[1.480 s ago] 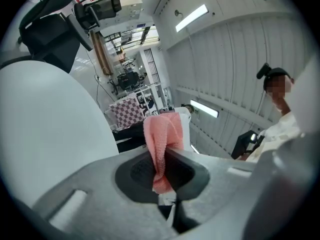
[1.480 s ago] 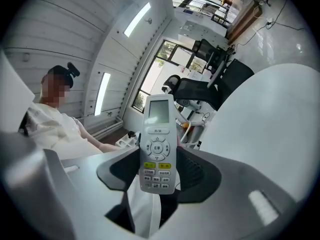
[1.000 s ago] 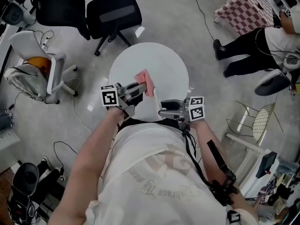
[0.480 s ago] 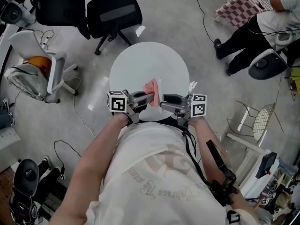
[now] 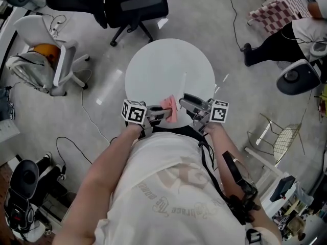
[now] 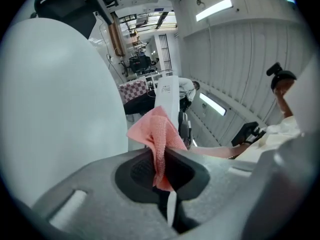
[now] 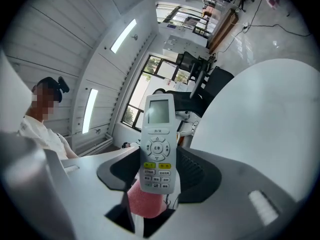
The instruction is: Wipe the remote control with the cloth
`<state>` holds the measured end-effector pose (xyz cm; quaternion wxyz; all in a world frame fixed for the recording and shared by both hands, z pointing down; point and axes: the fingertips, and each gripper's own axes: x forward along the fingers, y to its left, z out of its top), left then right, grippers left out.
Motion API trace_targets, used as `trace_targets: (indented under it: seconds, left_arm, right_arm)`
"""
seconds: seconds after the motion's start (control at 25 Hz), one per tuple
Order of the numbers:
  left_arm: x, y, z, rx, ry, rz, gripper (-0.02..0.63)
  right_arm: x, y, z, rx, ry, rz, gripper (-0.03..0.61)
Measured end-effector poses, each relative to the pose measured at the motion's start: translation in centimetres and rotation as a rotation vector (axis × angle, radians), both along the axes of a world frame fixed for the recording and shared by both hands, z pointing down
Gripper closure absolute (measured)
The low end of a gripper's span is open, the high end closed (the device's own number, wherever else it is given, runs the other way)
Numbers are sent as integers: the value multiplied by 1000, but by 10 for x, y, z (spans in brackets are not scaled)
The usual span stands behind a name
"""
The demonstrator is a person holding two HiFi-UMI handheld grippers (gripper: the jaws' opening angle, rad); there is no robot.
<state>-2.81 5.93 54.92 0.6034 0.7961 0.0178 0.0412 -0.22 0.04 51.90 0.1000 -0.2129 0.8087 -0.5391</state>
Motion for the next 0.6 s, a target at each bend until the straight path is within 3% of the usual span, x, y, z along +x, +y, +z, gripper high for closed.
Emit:
trace_targets:
  seconds: [0.12, 0.28, 0.44, 0.6]
  left_arm:
    - [-6, 6, 17, -33, -51, -21, 595]
    - [-28, 5, 28, -53, -101, -115, 595]
    - [-56, 0, 37, -43, -157, -190, 595]
    - [-75, -7, 41, -42, -180, -252, 595]
  right_arm:
    - [5, -10, 30, -59, 102, 14, 344]
    - [9, -11, 91, -166, 344, -32, 345]
    - [5, -13, 128, -258, 519, -69, 344]
    - [8, -14, 158, -302, 745, -120, 344]
